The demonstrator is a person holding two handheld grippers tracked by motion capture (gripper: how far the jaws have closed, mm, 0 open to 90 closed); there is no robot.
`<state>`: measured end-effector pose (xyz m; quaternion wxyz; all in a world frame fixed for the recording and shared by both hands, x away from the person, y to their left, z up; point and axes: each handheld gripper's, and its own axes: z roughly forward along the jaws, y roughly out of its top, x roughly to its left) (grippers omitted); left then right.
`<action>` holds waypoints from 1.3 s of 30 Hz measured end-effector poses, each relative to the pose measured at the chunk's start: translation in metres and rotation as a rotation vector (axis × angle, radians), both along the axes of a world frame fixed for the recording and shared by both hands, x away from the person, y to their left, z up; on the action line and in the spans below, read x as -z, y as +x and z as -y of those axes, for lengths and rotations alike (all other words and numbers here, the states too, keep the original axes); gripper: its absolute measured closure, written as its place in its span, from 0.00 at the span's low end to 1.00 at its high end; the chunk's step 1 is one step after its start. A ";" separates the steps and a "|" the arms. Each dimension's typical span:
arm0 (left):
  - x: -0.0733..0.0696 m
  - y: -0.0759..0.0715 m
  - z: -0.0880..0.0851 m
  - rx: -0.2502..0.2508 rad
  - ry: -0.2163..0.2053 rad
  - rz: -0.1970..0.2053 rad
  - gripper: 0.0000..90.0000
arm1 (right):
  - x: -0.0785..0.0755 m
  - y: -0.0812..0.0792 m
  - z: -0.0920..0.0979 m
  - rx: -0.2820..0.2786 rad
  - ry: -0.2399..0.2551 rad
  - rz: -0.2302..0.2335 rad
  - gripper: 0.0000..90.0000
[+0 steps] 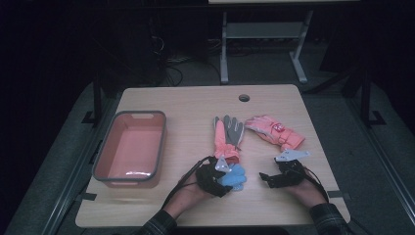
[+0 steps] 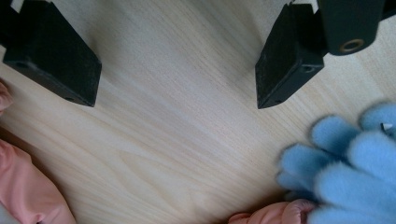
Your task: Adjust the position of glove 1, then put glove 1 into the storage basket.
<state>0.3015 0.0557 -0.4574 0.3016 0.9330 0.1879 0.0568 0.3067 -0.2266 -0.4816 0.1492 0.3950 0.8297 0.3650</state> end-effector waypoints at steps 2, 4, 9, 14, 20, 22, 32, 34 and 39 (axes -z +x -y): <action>-0.001 0.000 -0.001 0.003 0.003 -0.005 0.57 | 0.000 0.000 0.000 0.000 0.000 -0.001 0.15; -0.002 0.000 -0.001 0.003 0.003 -0.007 0.65 | 0.000 0.000 0.000 0.000 0.000 0.000 0.15; -0.003 -0.001 -0.001 0.011 0.004 -0.013 0.78 | 0.000 0.000 0.000 -0.001 -0.004 0.000 0.15; -0.003 0.000 -0.002 0.008 -0.008 -0.036 0.82 | 0.000 0.000 0.000 -0.001 -0.004 0.000 0.15; -0.006 0.002 -0.004 0.018 -0.024 -0.071 0.83 | 0.000 0.000 0.000 -0.002 -0.004 0.000 0.15; -0.012 0.002 -0.007 0.022 -0.031 -0.087 0.83 | 0.000 0.000 0.000 -0.003 -0.005 -0.001 0.15; -0.035 0.000 -0.024 -0.005 -0.110 -0.113 0.84 | 0.000 0.001 0.000 -0.003 0.000 -0.002 0.15; -0.040 0.002 -0.029 -0.015 -0.122 -0.112 0.84 | 0.000 0.001 0.000 -0.002 0.000 -0.002 0.15; -0.055 0.009 -0.044 -0.065 -0.150 -0.111 0.84 | 0.000 0.001 0.000 -0.004 0.000 -0.003 0.15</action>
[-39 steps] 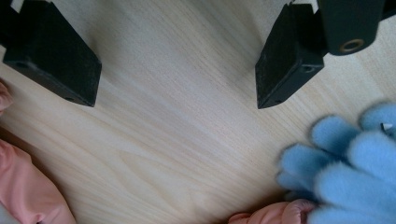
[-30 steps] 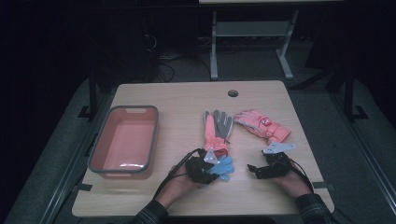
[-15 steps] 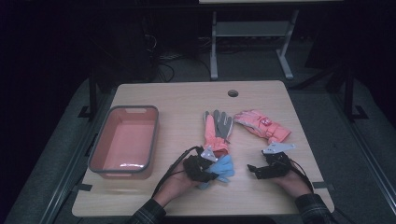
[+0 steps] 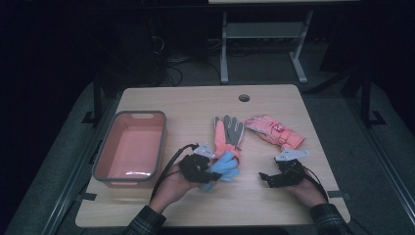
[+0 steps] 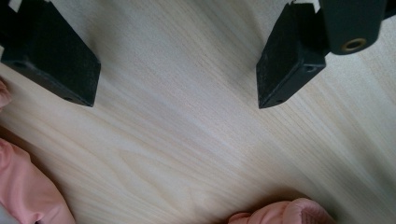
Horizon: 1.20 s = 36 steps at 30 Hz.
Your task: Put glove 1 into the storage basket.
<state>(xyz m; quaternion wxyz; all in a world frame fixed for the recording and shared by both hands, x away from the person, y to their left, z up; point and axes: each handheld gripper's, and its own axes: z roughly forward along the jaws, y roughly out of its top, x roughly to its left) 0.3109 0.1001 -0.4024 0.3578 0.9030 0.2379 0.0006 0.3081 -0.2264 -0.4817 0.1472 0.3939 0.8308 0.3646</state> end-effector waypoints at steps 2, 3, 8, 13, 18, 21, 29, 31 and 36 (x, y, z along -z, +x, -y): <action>-0.005 0.003 -0.006 -0.021 -0.006 0.003 0.84 | 0.000 0.000 0.000 0.000 0.000 0.000 0.15; -0.008 0.005 -0.009 -0.028 -0.010 0.005 0.84 | 0.000 0.000 0.000 0.000 0.000 0.000 0.15; -0.019 0.011 -0.020 -0.068 -0.011 0.010 0.84 | 0.000 0.000 0.000 0.000 0.001 0.000 0.15; -0.032 0.014 -0.029 -0.106 -0.026 0.024 0.84 | 0.000 0.001 0.001 0.006 -0.003 0.001 0.15; -0.043 0.021 -0.043 -0.139 -0.036 0.040 0.84 | 0.000 0.001 0.000 0.010 0.000 0.001 0.15; -0.049 0.026 -0.053 -0.163 -0.042 0.052 0.84 | 0.000 0.001 0.000 0.011 -0.001 0.001 0.15; -0.058 0.037 -0.082 -0.241 -0.061 0.076 0.84 | 0.000 0.002 0.000 0.009 -0.001 0.003 0.15; -0.058 0.039 -0.090 -0.263 -0.067 0.077 0.84 | 0.000 0.002 0.001 0.006 -0.002 0.003 0.15; -0.057 0.043 -0.106 -0.304 -0.060 0.084 0.84 | 0.000 0.002 0.001 0.005 -0.003 0.003 0.15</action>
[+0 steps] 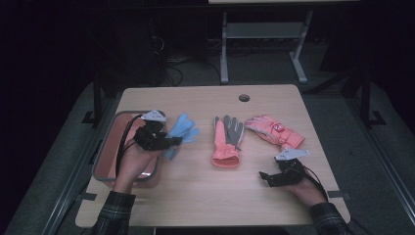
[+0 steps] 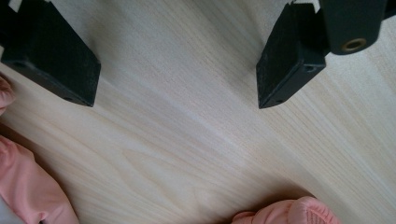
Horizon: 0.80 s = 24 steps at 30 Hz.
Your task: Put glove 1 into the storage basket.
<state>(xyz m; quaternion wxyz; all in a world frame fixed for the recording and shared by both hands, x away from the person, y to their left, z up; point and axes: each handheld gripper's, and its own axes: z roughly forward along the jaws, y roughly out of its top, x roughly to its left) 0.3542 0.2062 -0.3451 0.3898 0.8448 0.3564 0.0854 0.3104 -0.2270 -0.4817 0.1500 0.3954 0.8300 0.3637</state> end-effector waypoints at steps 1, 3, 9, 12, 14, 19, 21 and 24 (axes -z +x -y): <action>0.000 0.001 -0.003 -0.009 0.001 0.002 0.84 | 0.000 0.000 0.000 0.000 0.000 0.000 0.15; 0.000 0.002 -0.009 -0.022 -0.003 0.003 0.84 | 0.000 0.000 0.000 0.000 0.000 0.000 0.15; -0.001 0.005 -0.027 -0.085 -0.004 0.016 0.84 | 0.000 0.000 0.000 -0.002 -0.001 -0.001 0.14; 0.000 0.005 -0.037 -0.111 -0.007 0.018 0.84 | 0.000 0.000 0.000 -0.005 -0.002 0.000 0.14; 0.000 0.006 -0.044 -0.134 -0.006 0.019 0.84 | 0.000 0.001 0.000 -0.008 -0.002 0.001 0.14; 0.001 0.008 -0.056 -0.176 -0.005 0.025 0.84 | 0.000 0.001 0.000 -0.010 -0.003 0.002 0.14; 0.002 0.009 -0.064 -0.204 -0.001 0.032 0.84 | 0.000 0.001 0.000 -0.009 -0.003 0.002 0.14; 0.007 0.010 -0.077 -0.256 0.020 0.030 0.84 | 0.000 0.001 0.000 -0.009 -0.003 0.004 0.14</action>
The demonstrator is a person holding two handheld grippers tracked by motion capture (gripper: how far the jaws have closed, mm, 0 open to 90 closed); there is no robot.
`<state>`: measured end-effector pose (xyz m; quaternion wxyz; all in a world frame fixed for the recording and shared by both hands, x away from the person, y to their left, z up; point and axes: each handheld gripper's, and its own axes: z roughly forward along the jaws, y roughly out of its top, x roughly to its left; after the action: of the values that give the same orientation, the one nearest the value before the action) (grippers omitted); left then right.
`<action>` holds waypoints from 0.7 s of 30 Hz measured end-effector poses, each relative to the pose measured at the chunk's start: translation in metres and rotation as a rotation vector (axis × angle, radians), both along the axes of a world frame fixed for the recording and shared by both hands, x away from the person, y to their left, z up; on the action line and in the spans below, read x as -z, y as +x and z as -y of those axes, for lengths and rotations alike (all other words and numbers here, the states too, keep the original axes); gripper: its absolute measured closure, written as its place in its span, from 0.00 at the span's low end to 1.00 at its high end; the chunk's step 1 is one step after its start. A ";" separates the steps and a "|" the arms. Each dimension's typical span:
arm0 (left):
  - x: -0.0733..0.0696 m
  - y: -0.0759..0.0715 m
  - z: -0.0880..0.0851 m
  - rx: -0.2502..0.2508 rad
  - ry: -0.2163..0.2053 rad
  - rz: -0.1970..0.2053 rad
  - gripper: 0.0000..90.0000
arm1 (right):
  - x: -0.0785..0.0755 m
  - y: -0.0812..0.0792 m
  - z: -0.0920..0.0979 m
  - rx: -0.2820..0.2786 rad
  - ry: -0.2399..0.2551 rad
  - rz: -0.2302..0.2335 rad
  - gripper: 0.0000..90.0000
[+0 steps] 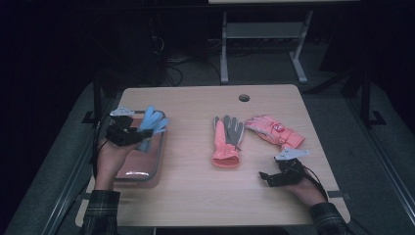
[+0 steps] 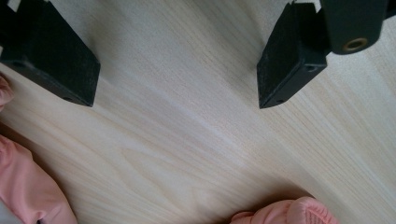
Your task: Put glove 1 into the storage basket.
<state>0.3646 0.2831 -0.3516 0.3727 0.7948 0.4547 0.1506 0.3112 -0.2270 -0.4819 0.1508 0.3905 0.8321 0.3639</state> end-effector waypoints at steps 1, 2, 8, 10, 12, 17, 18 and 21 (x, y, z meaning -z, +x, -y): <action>0.001 0.000 -0.004 -0.017 0.009 -0.003 0.84 | 0.000 0.000 0.000 0.000 0.000 0.000 0.14; 0.003 0.001 -0.008 -0.035 0.011 -0.006 0.84 | 0.000 0.000 0.000 0.000 0.001 0.000 0.14; 0.015 0.005 -0.030 -0.104 0.002 -0.030 0.84 | 0.000 0.000 0.000 -0.002 -0.001 -0.001 0.14; 0.020 0.007 -0.035 -0.119 0.005 -0.042 0.84 | 0.000 0.000 0.000 0.000 0.000 -0.003 0.14; 0.025 0.009 -0.039 -0.135 0.003 -0.053 0.84 | 0.000 0.000 0.000 0.000 0.001 -0.004 0.14; 0.041 0.015 -0.045 -0.155 0.010 -0.087 0.84 | 0.000 0.001 0.000 -0.001 0.001 -0.003 0.14; 0.043 0.016 -0.045 -0.158 0.018 -0.093 0.84 | 0.000 0.001 -0.001 -0.001 0.001 -0.004 0.14; 0.050 0.019 -0.048 -0.170 0.023 -0.115 0.83 | 0.000 0.001 -0.001 -0.003 0.001 -0.004 0.14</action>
<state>0.3832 0.3307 -0.4020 0.3226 0.7650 0.5392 0.1411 0.3123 -0.2261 -0.4818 0.1482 0.3898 0.8328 0.3640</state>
